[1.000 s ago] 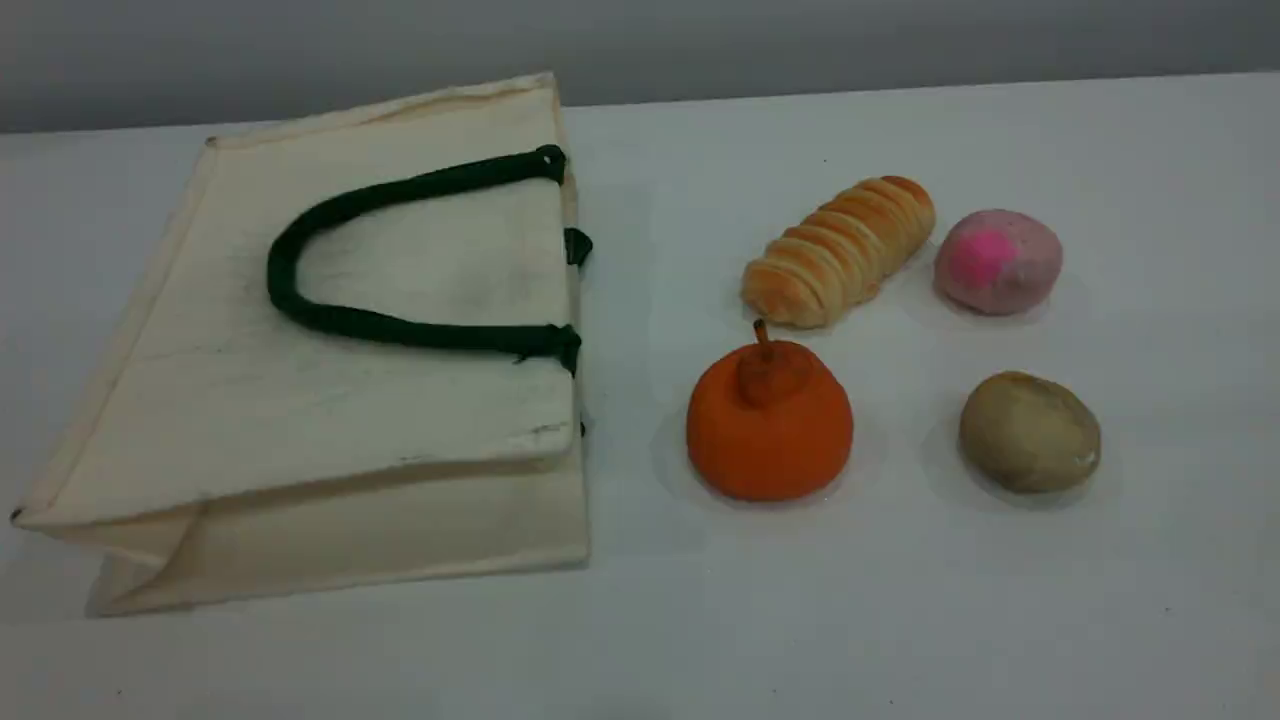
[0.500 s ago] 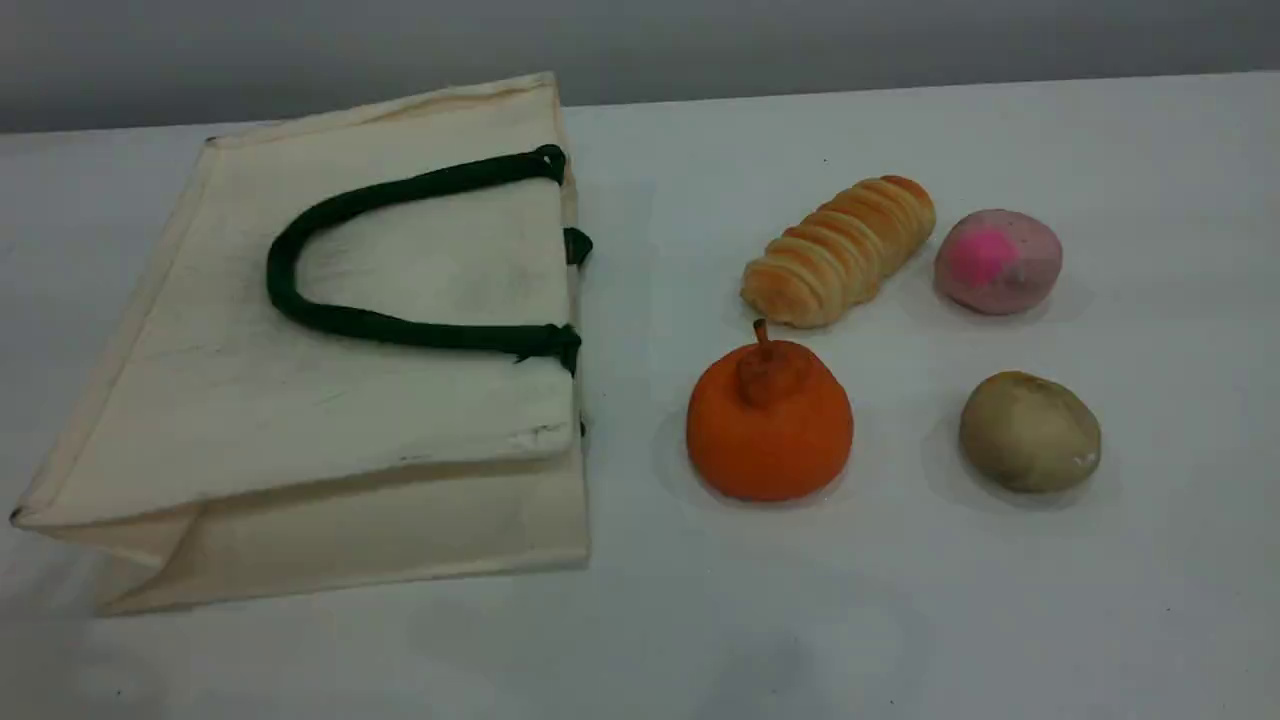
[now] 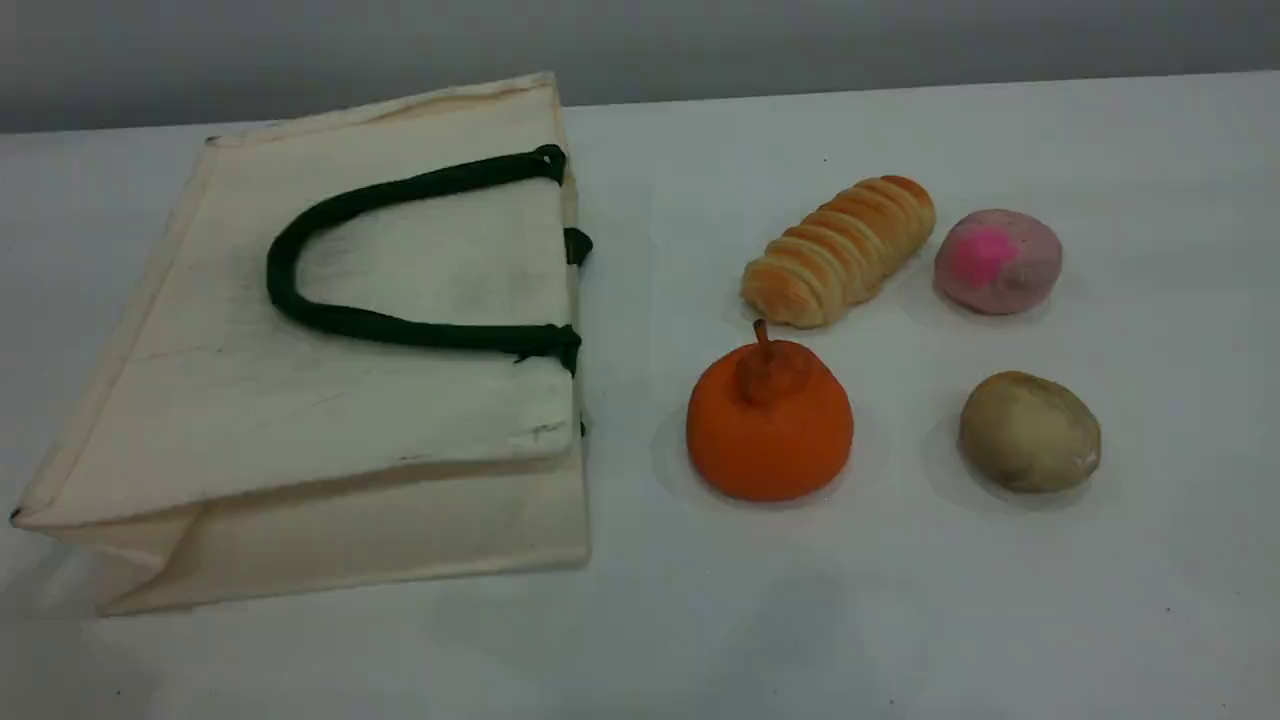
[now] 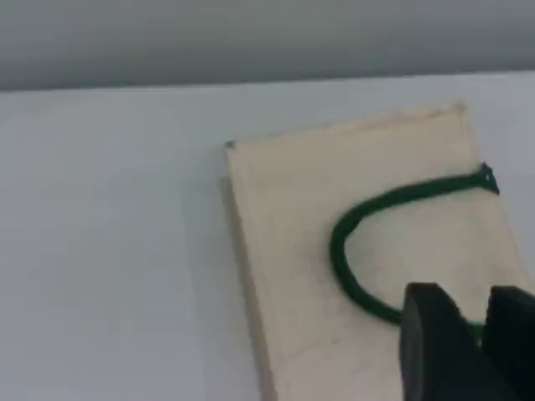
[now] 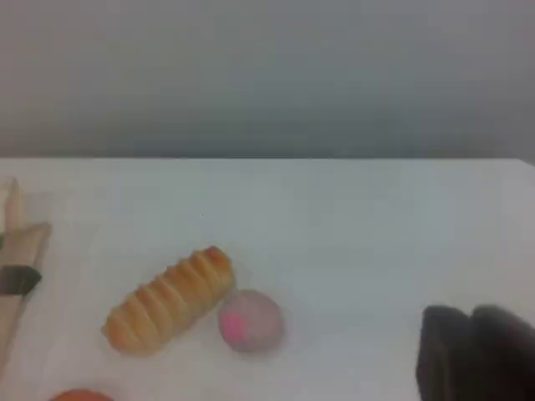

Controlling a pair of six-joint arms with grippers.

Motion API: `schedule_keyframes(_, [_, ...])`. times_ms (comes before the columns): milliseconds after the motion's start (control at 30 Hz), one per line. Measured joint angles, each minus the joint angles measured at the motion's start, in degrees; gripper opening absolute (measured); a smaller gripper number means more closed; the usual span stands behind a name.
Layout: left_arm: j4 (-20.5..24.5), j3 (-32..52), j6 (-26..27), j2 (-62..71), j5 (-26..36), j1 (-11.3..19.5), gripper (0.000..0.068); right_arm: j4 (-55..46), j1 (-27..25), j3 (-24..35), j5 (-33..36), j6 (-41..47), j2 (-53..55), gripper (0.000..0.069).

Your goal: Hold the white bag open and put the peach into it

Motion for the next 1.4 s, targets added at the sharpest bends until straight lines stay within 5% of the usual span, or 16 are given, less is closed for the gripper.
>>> schedule_keyframes(133, [0.0, -0.1, 0.0, 0.0, -1.1, 0.0, 0.0288, 0.0, 0.0, 0.0, -0.5, 0.0, 0.2, 0.018])
schedule_keyframes(267, [0.1, -0.1, 0.0, -0.1, -2.2, 0.0, 0.0391, 0.0, 0.0, 0.0, -0.5, 0.1, 0.2, 0.0381])
schedule_keyframes(467, [-1.8, -0.1, -1.5, 0.0, -2.4, 0.0, 0.0449, 1.9, 0.0, 0.1, -0.8, 0.3, 0.2, 0.0582])
schedule_keyframes(867, [-1.8, -12.6, -1.4, 16.8, 4.6, 0.0, 0.0451, 3.9, 0.0, -2.2, -9.2, 0.7, 6.1, 0.0556])
schedule_keyframes(1400, [-1.8, -23.5, -3.2, 44.5, 5.8, 0.0, 0.0451, 4.3, 0.0, -23.6, 2.8, 0.5, 29.1, 0.0556])
